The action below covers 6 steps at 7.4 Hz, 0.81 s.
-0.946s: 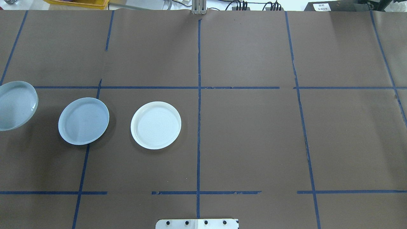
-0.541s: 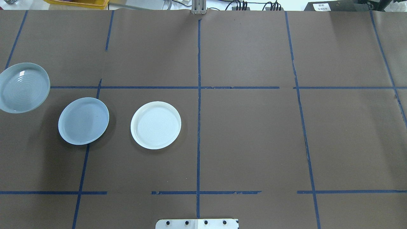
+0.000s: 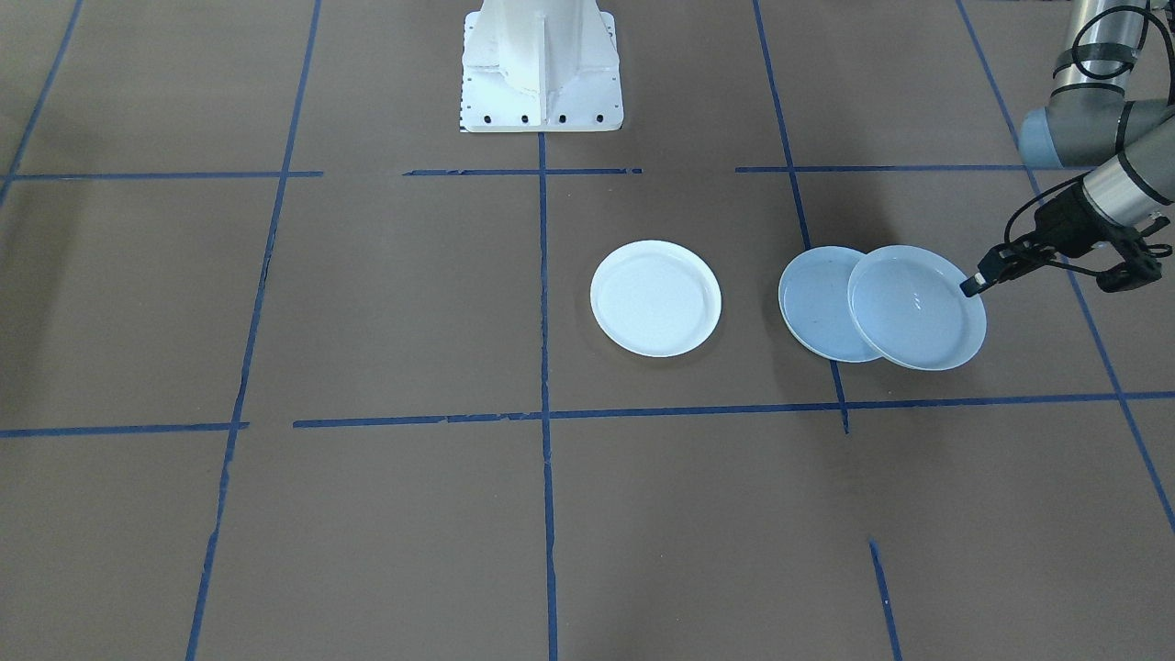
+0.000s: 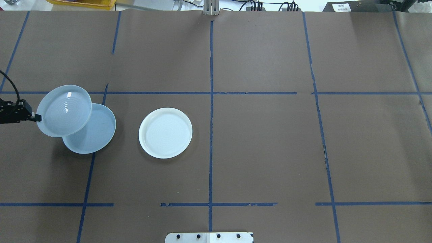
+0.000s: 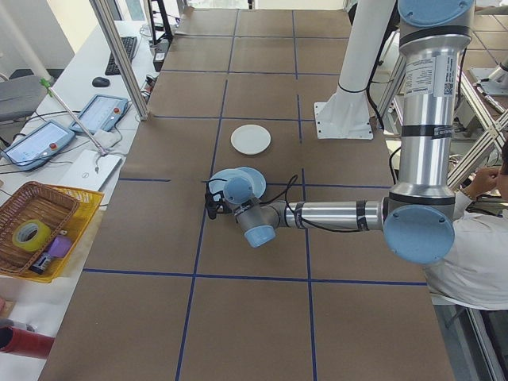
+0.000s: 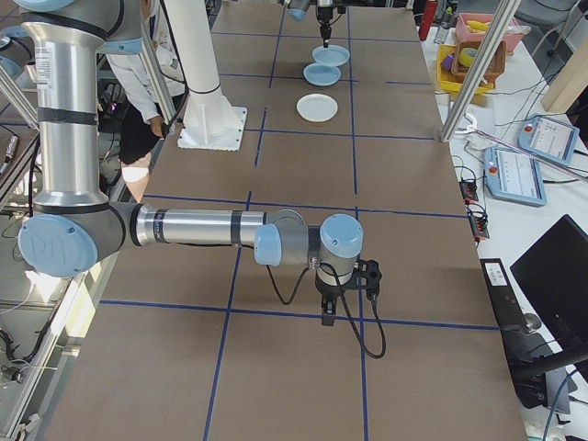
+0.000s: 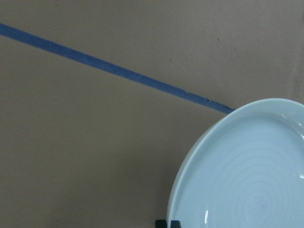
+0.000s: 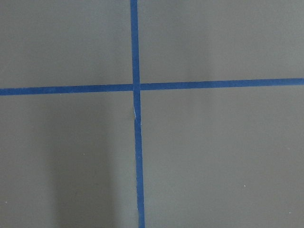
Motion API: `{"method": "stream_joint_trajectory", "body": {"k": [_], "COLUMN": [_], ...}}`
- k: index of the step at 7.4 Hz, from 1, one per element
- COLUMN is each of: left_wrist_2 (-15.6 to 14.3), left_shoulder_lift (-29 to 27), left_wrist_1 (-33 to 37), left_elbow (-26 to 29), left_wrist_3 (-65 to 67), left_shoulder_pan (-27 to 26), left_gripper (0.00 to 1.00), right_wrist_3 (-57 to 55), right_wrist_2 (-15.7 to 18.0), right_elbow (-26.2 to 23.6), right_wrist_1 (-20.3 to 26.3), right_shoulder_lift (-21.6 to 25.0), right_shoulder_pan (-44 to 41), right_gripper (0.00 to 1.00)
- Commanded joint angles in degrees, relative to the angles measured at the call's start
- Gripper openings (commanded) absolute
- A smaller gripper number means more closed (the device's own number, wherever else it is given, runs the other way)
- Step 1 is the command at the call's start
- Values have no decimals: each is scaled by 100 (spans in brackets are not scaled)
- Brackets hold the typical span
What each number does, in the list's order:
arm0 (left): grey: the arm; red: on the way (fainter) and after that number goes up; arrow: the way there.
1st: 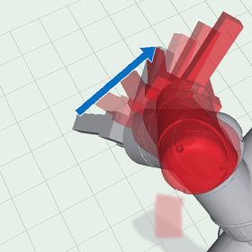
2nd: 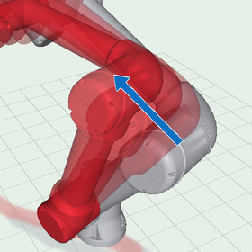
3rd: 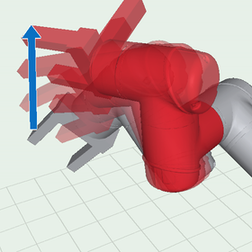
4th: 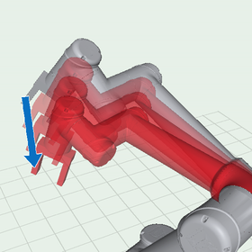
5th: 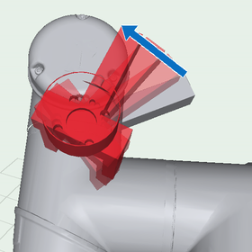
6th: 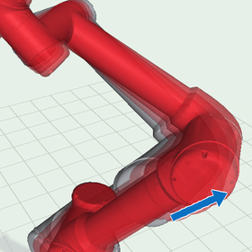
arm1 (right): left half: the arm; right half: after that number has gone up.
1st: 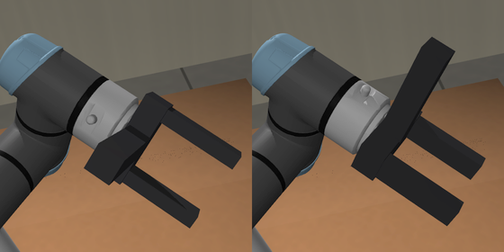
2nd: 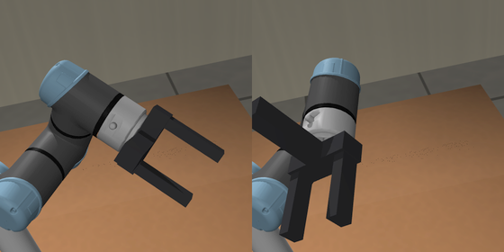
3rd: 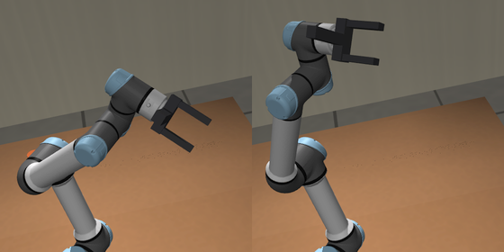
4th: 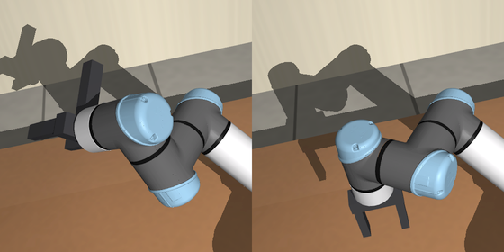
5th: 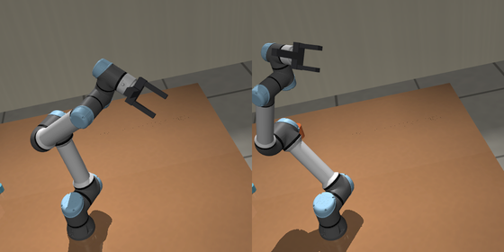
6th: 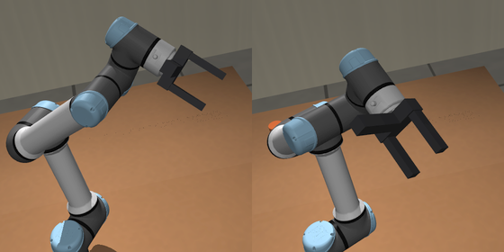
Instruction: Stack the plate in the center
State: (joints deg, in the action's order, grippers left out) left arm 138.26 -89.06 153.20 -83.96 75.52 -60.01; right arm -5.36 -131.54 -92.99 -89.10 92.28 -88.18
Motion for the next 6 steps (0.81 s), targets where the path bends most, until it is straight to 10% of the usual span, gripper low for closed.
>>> {"method": "stream_joint_trajectory", "body": {"k": [1,3,4,5,6], "left_wrist_2": [-141,-370,-370,-379,-353], "left_shoulder_lift": [-85,-86,-86,-94,-147], "left_wrist_1": [25,16,16,16,8], "left_elbow": [-85,-76,-76,-85,-198], "left_wrist_3": [340,350,341,332,350], "left_shoulder_pan": [402,543,613,701,702], "left_gripper": [0,0,24,92,99], "right_wrist_3": [0,0,0,0,0], "right_wrist_2": [-3,-3,6,6,-3], "right_elbow": [0,0,0,0,0], "right_wrist_1": [-2,-2,-2,-2,-2], "right_shoulder_lift": [0,0,0,0,0], "right_shoulder_pan": [2,2,2,2,2], "right_gripper": [100,100,100,100,100]}}
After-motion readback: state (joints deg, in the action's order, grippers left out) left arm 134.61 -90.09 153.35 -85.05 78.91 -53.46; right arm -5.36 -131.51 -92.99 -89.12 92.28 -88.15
